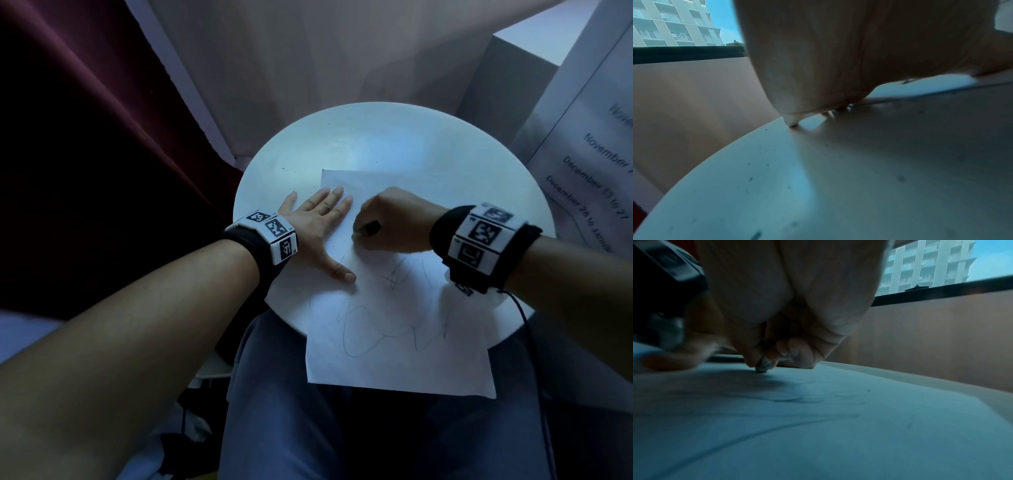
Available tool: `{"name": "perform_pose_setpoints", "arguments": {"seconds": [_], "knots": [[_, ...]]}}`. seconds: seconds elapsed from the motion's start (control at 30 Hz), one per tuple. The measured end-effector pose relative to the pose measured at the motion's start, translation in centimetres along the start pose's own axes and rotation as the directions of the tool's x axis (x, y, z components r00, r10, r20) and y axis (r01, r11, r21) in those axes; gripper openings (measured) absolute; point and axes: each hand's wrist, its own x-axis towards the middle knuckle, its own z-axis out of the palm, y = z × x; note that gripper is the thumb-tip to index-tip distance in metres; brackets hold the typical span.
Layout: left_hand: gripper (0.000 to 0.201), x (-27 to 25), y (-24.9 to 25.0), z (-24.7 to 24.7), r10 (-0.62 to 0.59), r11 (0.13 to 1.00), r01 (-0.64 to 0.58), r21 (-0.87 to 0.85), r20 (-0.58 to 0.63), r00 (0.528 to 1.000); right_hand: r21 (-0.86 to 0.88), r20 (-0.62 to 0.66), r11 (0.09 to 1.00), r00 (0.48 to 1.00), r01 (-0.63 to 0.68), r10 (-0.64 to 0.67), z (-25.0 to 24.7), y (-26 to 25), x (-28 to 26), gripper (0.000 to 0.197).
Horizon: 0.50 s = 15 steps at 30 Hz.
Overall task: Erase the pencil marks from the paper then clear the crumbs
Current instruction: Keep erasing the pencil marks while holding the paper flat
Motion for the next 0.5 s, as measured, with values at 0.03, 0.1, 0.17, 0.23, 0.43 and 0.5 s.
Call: {"name": "perform_pose_setpoints", "arguments": {"seconds": [0.03, 0.1, 0.17, 0.23, 0.43, 0.5], "knots": [[0.145, 0.0, 0.1, 0.0, 0.000, 1.000, 0.000, 0.000, 0.003, 1.000, 0.029, 0.019, 1.000, 1.000, 0.002, -0.003, 0.2, -0.1, -0.5, 0.013], [0.146, -0.1, 0.3, -0.1, -0.005, 1.000, 0.005, 0.003, 0.008, 1.000, 0.086, -0.029, 0.996, 0.999, -0.031, 0.033, -0.1, 0.5, -0.8, 0.011], [0.146, -0.2, 0.6, -0.4, -0.017, 1.000, 0.017, 0.006, 0.001, 1.000, 0.149, -0.135, 0.984, 0.984, -0.094, 0.114, -0.2, 1.6, -0.5, 0.013], [0.143, -0.4, 1.0, -0.6, -0.007, 1.000, 0.007, 0.022, -0.022, 1.000, 0.186, -0.173, 0.971, 0.968, -0.151, 0.184, -0.1, 2.3, -0.2, 0.014], [0.134, -0.6, 1.6, 0.0, 0.038, 0.999, -0.038, 0.013, -0.019, 0.999, 0.116, -0.200, 0.985, 0.968, -0.128, 0.150, 0.4, 1.6, -0.9, 0.012], [0.135, -0.7, 1.7, 0.0, 0.038, 0.999, -0.038, 0.008, -0.003, 0.999, 0.085, -0.151, 0.996, 0.988, -0.021, 0.033, 0.7, 0.3, -1.5, 0.010]]}}
